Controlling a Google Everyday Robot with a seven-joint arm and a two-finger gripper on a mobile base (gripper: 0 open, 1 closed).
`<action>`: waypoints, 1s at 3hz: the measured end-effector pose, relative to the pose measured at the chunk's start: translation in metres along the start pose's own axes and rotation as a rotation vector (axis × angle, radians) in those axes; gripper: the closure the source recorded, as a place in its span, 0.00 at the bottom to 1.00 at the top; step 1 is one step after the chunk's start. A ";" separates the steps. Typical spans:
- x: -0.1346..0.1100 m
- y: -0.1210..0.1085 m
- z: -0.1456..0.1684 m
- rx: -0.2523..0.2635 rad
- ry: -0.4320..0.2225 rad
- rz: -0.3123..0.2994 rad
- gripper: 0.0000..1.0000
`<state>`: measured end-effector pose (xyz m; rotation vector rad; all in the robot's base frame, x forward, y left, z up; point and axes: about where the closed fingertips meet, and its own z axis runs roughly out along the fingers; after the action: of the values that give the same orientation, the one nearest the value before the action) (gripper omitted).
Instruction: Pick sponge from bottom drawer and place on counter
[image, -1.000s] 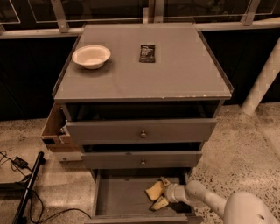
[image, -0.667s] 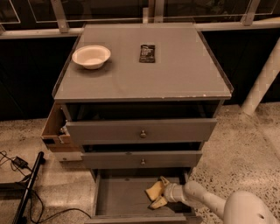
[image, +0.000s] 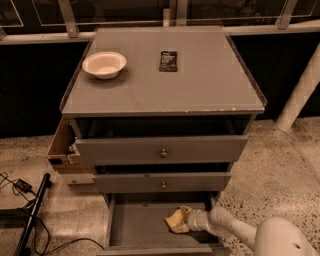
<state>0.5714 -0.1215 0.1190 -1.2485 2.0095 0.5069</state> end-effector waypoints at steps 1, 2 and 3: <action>0.000 0.000 0.000 0.000 0.000 0.000 0.79; 0.000 0.000 0.000 0.000 0.000 0.000 1.00; -0.008 0.007 -0.020 -0.042 -0.014 -0.034 1.00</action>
Offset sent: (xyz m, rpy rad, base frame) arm 0.0000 0.0000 0.0000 0.0000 0.0000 0.0000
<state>0.5600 -0.1260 0.1376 -1.2984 1.9714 0.5423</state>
